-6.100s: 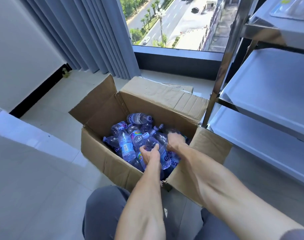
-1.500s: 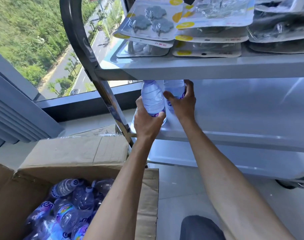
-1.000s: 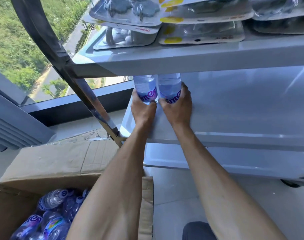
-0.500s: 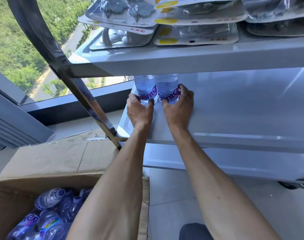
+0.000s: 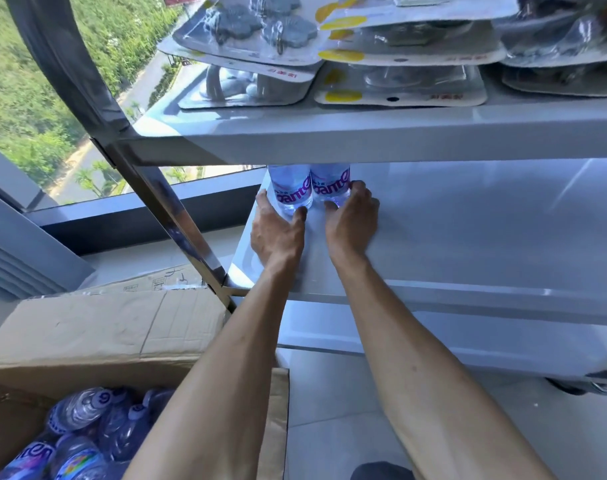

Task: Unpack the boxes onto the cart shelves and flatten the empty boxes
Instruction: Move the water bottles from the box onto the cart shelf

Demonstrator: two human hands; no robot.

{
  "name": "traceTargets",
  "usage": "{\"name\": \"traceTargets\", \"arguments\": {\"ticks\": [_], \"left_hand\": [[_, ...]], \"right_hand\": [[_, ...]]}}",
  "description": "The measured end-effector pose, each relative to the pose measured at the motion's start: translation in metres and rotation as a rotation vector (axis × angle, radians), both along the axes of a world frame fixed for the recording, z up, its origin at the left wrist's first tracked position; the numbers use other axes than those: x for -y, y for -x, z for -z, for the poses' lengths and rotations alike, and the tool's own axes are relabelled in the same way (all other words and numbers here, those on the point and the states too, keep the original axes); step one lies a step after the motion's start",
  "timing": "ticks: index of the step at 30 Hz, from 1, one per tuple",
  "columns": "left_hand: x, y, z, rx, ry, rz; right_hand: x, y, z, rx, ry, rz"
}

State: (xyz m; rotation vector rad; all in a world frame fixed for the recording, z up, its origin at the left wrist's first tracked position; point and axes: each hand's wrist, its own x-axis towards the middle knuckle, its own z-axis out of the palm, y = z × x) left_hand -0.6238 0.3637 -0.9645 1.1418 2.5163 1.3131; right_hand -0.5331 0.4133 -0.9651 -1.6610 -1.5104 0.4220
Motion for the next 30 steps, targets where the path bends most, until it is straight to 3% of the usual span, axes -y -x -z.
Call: {"name": "traceTargets", "arguments": {"ticks": [11, 24, 30], "left_hand": [[-0.037, 0.027, 0.006, -0.016, -0.028, 0.048], [-0.037, 0.019, 0.004, -0.108, 0.076, 0.026], [-0.042, 0.017, 0.004, -0.172, 0.129, -0.031]], "right_hand": [[-0.012, 0.011, 0.016, 0.091, -0.152, 0.01], [-0.016, 0.013, 0.019, 0.27, -0.065, 0.031], [-0.018, 0.025, 0.017, 0.194, -0.051, 0.114]]}}
